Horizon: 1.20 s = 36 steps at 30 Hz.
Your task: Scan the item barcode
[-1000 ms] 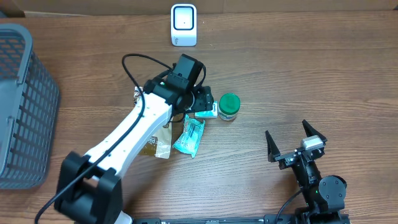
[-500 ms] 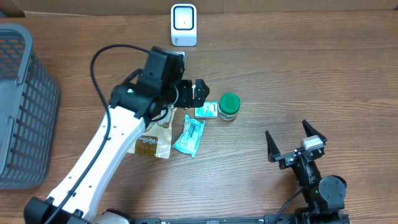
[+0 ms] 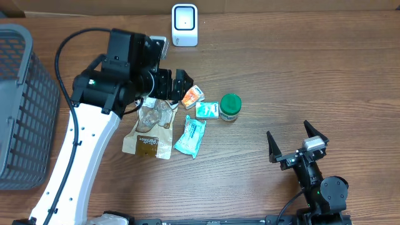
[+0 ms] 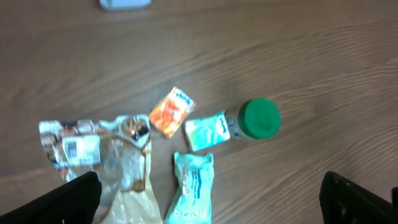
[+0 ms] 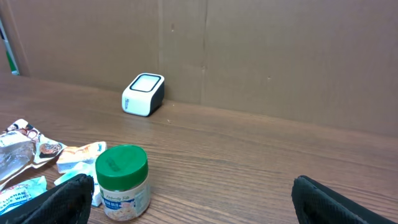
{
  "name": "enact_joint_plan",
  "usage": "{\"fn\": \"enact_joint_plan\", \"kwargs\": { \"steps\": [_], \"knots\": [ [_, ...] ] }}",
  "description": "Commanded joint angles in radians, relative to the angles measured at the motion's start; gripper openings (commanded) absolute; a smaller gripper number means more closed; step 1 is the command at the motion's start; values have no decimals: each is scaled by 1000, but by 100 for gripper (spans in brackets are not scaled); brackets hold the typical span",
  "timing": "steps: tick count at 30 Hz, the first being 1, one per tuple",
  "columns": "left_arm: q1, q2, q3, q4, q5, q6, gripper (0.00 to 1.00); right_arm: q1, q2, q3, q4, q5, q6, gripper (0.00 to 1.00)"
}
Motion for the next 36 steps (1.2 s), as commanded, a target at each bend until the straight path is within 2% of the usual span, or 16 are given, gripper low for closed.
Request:
{"fn": "enact_joint_plan", "kwargs": {
  "steps": [1,28,36],
  "knots": [
    [4,-19,32,1,14,48,100,5,-8,-10,3,8,-1,100],
    [3,75,12,-35,-5,32,100,5,-8,-10,3,8,-1,100],
    [-61,87,11,-45,-12,2,100,5,-8,-10,3,8,-1,100]
  ]
}}
